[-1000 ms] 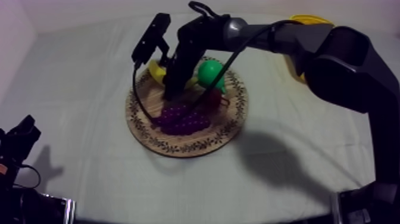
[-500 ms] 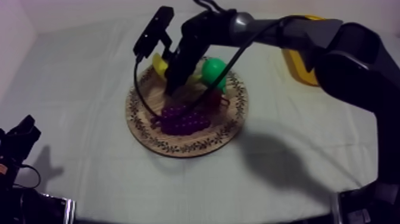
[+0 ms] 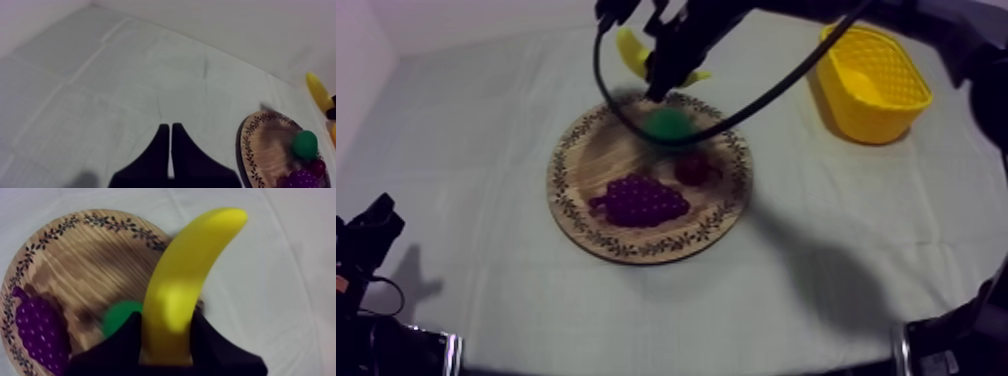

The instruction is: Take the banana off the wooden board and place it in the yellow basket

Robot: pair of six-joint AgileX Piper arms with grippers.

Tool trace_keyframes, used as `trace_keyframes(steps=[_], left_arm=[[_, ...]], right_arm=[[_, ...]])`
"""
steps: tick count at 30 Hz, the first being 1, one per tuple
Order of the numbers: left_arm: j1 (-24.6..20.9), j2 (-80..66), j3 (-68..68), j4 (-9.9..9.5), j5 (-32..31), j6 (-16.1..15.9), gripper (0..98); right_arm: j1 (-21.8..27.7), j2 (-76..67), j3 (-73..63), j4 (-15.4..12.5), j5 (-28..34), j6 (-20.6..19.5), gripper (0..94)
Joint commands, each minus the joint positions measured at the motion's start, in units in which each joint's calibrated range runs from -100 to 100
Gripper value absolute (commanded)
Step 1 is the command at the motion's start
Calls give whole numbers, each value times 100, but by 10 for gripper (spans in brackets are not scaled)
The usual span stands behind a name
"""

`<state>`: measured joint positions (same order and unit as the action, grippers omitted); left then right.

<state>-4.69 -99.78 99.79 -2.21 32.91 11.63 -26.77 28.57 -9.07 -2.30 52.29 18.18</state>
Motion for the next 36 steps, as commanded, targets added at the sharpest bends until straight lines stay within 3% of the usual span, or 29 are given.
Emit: trace_keyframes(steps=[1,22,29,36], left_arm=[[2,-5,-1,3,-1,0,1],[2,-5,-1,3,-1,2,1],[2,-5,-1,3,-1,1,1],[2,-5,-1,3,-1,1,1]], right_arm=[[171,-477,199,14,69,21,247],[2489,-1771,1624,-37,427,562,260],[2969,-1724,1712,-93,445,790,267],[3150,-1624,2008,-119,330,912,268]])
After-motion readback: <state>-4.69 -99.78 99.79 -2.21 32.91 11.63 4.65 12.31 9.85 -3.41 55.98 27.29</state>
